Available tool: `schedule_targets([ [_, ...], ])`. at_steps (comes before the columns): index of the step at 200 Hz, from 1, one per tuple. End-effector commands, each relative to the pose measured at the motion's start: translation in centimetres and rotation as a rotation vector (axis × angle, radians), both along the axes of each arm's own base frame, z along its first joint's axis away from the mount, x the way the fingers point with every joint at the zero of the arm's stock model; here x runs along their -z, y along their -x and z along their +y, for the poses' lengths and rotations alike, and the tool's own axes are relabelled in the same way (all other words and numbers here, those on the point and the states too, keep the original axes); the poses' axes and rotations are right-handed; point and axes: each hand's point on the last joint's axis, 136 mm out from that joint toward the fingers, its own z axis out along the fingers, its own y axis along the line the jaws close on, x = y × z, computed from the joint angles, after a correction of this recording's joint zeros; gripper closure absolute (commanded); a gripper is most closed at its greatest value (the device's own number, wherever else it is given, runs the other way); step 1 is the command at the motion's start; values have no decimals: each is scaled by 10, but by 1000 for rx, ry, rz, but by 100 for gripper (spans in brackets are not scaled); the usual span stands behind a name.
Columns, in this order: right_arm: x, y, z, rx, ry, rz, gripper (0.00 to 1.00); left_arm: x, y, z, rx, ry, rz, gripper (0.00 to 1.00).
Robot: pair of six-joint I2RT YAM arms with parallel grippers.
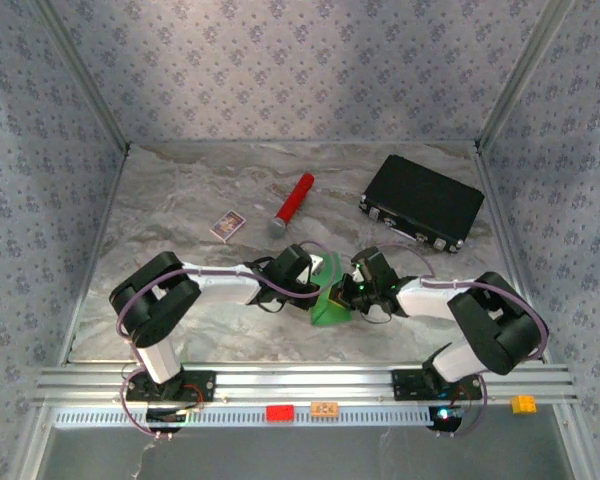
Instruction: Fold a paper plane with a square sheet of paper (pick it up from the middle)
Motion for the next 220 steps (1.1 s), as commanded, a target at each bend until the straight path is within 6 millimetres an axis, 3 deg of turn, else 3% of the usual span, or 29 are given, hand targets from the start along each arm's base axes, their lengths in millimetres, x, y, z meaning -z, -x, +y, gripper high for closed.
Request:
schedule_targets([
  [1, -17, -4, -1, 11, -6, -23, 91, 4, 0, -1, 6, -7, 17, 100],
  [27, -29, -15, -3, 17, -14, -59, 90, 3, -1, -1, 6, -6, 16, 100],
  [47, -27, -21, -3, 21, -21, -53, 90, 4, -1, 0, 6, -10, 16, 100],
  [82, -4, -21, -8, 26, 4, -5, 91, 4, -1, 0, 5, -11, 15, 100],
  [126, 28, -6, -37, 87, 95, 68, 91, 5, -1, 0, 3, -13, 16, 100],
  [138, 24, -9, -36, 88, 65, 63, 91, 6, 0, 1, 3, -14, 18, 100],
  [183, -22, -35, -22, 72, -29, -53, 90, 5, 0, 1, 4, -16, 16, 100],
  [220, -11, -35, -19, 59, -44, -23, 90, 6, 0, 1, 5, -16, 18, 100],
])
